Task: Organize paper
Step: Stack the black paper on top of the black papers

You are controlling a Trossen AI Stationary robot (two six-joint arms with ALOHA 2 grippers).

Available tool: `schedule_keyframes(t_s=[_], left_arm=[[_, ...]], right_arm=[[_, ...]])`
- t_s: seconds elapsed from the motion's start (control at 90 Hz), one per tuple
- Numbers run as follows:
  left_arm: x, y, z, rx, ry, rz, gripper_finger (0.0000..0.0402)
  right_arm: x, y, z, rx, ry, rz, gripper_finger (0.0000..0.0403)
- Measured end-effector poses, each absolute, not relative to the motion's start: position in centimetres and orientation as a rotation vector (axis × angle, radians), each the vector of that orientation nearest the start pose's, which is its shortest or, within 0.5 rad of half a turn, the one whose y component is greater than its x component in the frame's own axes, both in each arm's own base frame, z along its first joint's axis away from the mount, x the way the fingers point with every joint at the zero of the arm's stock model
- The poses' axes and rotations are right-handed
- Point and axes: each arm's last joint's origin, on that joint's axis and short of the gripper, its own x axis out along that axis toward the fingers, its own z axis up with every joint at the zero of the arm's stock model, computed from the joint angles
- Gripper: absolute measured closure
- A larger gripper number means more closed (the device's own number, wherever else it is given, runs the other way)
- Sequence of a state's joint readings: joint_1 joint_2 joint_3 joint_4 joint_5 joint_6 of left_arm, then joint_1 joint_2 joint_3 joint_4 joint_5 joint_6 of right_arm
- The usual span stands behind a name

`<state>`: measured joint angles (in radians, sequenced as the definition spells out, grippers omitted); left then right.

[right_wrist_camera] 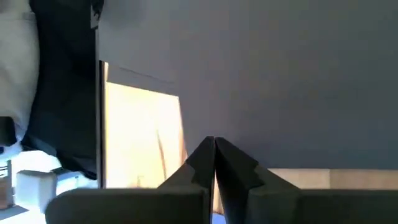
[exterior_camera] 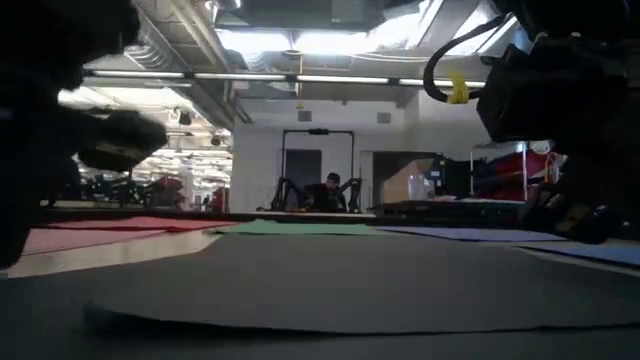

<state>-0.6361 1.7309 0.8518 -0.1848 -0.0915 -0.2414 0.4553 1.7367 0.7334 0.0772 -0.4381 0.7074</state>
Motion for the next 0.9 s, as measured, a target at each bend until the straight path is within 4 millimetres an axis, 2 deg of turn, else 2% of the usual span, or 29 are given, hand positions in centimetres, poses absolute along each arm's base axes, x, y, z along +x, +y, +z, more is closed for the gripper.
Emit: schedule_keyframes(t_s=[0.2, 0.478, 0.656, 0.9], left_arm=[[25.6, -18.9, 11.6, 0.134, 1.05, -0.361, 0.0402], [25.8, -19.0, 11.6, 0.089, 1.042, -0.345, 0.0402], [26.1, -19.2, 11.6, 0.076, 0.998, -0.341, 0.0402], [26.7, -19.7, 10.6, 0.029, 0.959, -0.328, 0.0402]], right_arm=[[25.8, 15.6, 11.4, 0.614, 1.243, 0.466, 0.0403], [24.6, 16.6, 11.1, 0.546, 1.29, 0.369, 0.0403], [24.6, 16.6, 11.1, 0.529, 1.263, 0.348, 0.0403], [24.9, 16.7, 11.1, 0.515, 1.217, 0.343, 0.0403]])
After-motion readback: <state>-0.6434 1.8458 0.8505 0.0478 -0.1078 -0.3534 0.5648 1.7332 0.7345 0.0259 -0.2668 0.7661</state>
